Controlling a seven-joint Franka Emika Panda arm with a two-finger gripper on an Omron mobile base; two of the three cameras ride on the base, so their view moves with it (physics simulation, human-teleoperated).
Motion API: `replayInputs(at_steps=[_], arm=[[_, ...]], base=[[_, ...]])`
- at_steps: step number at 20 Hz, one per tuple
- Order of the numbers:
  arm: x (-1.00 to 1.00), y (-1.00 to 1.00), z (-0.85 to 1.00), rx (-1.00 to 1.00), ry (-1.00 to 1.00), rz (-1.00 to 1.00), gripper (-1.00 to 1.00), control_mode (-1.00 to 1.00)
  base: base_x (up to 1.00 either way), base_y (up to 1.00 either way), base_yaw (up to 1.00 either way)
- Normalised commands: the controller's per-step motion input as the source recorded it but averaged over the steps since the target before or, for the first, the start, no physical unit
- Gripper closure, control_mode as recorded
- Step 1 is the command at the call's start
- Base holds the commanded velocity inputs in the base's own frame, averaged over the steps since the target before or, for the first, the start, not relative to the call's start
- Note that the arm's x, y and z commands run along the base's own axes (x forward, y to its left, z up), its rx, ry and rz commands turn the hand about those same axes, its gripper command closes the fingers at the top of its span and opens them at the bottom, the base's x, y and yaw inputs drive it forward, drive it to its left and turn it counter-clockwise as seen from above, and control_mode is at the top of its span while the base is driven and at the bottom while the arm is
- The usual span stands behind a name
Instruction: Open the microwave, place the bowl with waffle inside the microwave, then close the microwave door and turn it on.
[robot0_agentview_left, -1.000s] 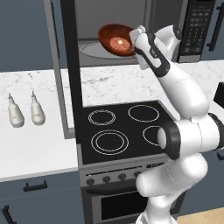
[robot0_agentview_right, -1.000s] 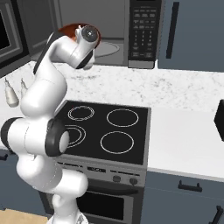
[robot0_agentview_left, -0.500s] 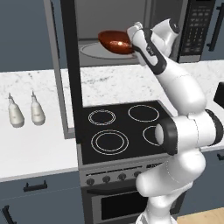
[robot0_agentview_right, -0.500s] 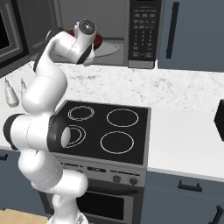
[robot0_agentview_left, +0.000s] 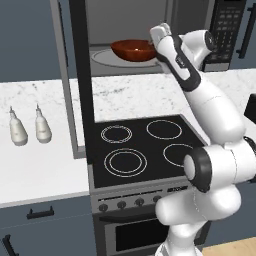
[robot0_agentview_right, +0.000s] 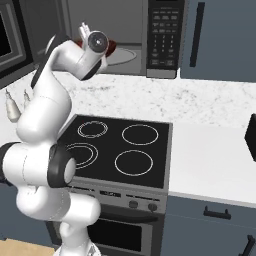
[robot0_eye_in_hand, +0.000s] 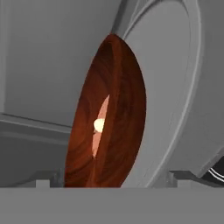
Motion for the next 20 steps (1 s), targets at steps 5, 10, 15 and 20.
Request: replayInputs(at_steps=[5, 10, 15, 20], arm=[[-0.81, -0.28, 0.21, 0.00, -0.26, 0.04, -1.00, -1.00], [-0.32, -0.11, -0.06, -0.06, -0.01, 0.00, -1.00, -1.00], [-0.85, -0.05, 0.20, -0.29, -0.22, -0.08, -1.00, -1.00], [-0.46, 0.01, 0.00, -0.35, -0.03, -0.13, -1.00, -1.00]], base=[[0.00, 0.00, 0.00], [0.00, 0.00, 0.00], [0.00, 0.00, 0.00], [0.00, 0.00, 0.00]])
